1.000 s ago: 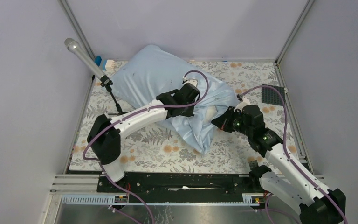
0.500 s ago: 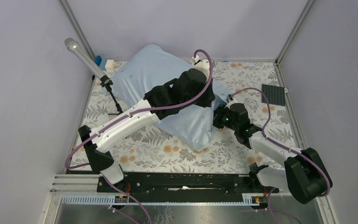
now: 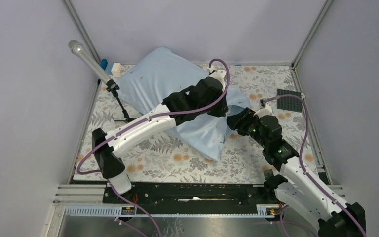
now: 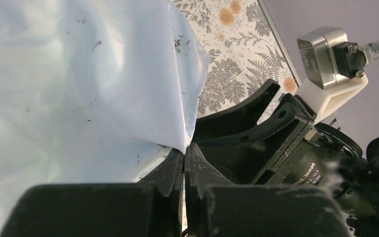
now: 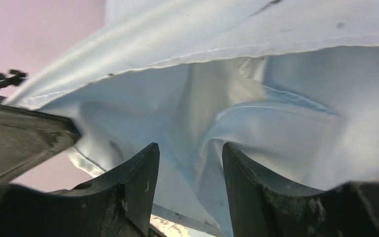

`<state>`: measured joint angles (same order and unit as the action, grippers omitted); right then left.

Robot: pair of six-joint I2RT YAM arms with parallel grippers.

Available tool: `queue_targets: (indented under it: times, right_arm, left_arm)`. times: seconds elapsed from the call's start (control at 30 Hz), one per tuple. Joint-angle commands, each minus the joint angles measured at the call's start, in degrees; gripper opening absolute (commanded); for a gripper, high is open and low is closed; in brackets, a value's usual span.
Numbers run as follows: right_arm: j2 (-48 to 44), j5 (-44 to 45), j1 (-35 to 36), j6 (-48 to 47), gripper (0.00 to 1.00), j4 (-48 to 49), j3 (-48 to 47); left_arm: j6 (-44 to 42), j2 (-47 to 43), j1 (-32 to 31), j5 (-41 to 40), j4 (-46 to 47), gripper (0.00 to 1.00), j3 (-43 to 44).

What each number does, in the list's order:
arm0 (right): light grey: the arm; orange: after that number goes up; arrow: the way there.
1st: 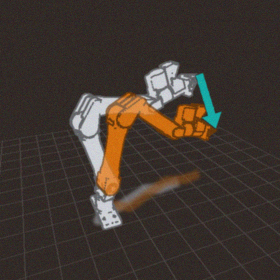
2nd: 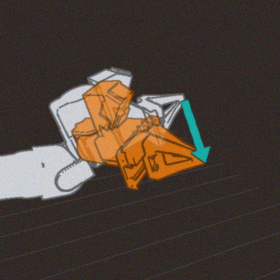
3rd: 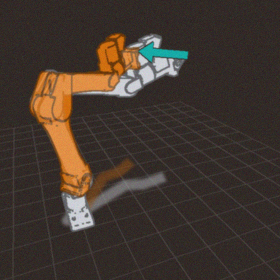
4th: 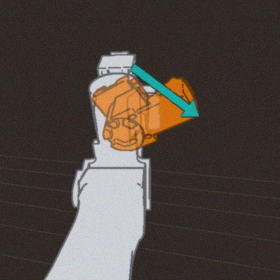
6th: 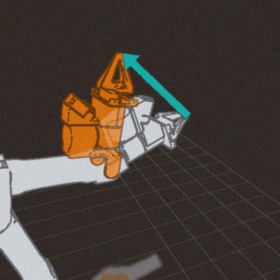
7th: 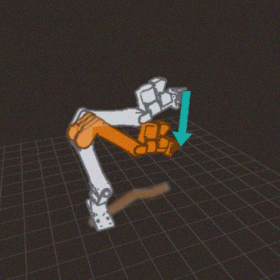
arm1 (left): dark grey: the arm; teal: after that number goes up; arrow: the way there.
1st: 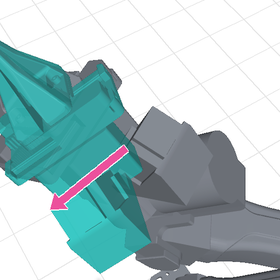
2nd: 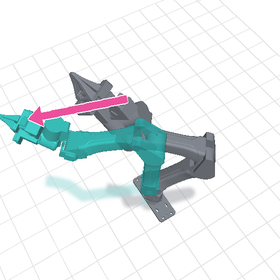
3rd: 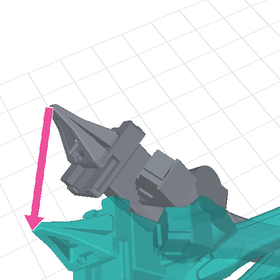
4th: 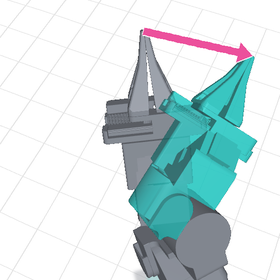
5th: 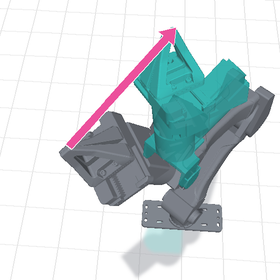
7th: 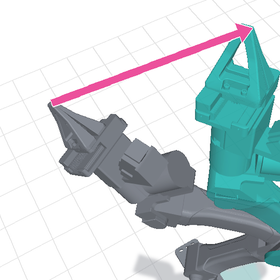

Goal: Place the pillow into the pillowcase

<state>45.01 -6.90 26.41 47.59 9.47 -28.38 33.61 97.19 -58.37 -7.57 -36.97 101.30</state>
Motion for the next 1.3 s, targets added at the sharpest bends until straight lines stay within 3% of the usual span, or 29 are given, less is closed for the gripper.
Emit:
queue_targets:
  times: [0.0, 0.27, 0.6, 0.67, 0.83, 0.87, 1.03, 1.27]
  right_arm:
    - [0.0, 10.7, -0.1, -5.9, 0.57, -13.3, -5.2]
    - [3.5, 18.4, -0.4, -8.9, 0.61, -14.2, -9.1]
    - [21.2, 17.8, -1.5, -12.3, 0.62, -9.9, -15.9]
    - [22.3, 19.8, -1.5, -12.4, 0.54, -10.0, -16.8]
    - [17.1, 23.2, -1.7, -12.6, 0.04, -10.0, -18.4]
    - [16.9, 23.2, -1.8, -12.9, 0.0, -10.0, -19.5]
    - [19.2, 20.6, -4.6, -10.7, 0.0, -5.8, -23.9]
    - [24.1, 15.2, -10.1, 3.0, 0.0, 13.5, -15.9]
  left_arm:
    - [1.1, -3.2, 1.1, 1.0, 5.3, 0.0, -1.0]
    - [1.1, -2.6, 1.5, 1.4, 5.0, 0.0, 0.4]
    - [0.8, -1.2, 1.6, 2.1, 4.8, 0.0, 2.6]
    - [0.8, -1.0, 1.6, 2.3, 4.6, 0.0, 2.9]
    - [1.2, -1.4, 1.4, 3.2, 4.8, 0.0, 0.7]
    - [1.1, -1.7, 1.4, 3.8, 5.2, 0.0, 0.0]
    - [0.4, -2.4, -0.2, 5.7, 4.8, 0.0, -0.6]
    - [1.5, -3.6, -1.9, 7.2, 6.1, 0.0, -1.1]
